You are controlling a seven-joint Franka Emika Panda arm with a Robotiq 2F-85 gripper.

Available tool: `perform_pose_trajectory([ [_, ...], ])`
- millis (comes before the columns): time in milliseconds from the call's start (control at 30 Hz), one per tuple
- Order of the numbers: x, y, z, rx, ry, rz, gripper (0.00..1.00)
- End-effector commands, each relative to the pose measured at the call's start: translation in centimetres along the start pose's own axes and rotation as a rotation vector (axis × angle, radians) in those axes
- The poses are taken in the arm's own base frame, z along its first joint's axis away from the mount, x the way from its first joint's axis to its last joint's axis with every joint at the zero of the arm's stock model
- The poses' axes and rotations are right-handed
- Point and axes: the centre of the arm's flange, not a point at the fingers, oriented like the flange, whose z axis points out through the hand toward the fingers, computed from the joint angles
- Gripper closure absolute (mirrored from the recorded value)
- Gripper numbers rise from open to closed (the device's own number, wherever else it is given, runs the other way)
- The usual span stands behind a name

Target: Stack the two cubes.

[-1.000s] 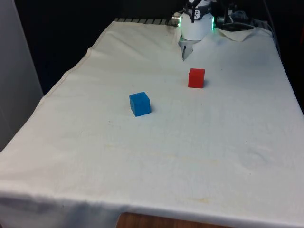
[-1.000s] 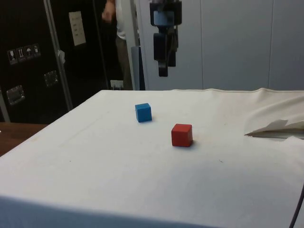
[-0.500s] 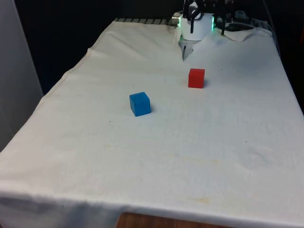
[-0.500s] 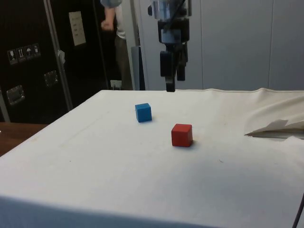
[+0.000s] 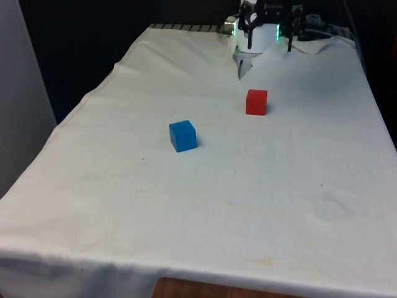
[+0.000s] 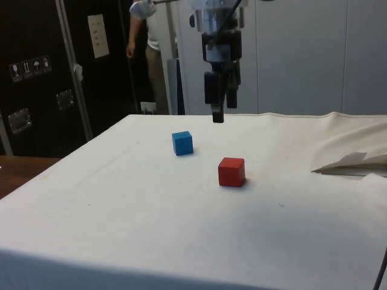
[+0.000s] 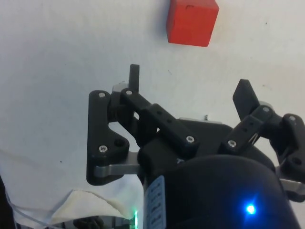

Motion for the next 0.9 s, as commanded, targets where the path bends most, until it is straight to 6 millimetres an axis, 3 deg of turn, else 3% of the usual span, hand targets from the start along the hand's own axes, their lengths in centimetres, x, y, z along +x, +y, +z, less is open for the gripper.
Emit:
perform_pose_trajectory([
  [0,0.0,0.0,0.3,0.003,0.004,0.002,0.00],
  [867,0.4,-0.7,6.2,0.043,0.034,-0.051,0.00],
])
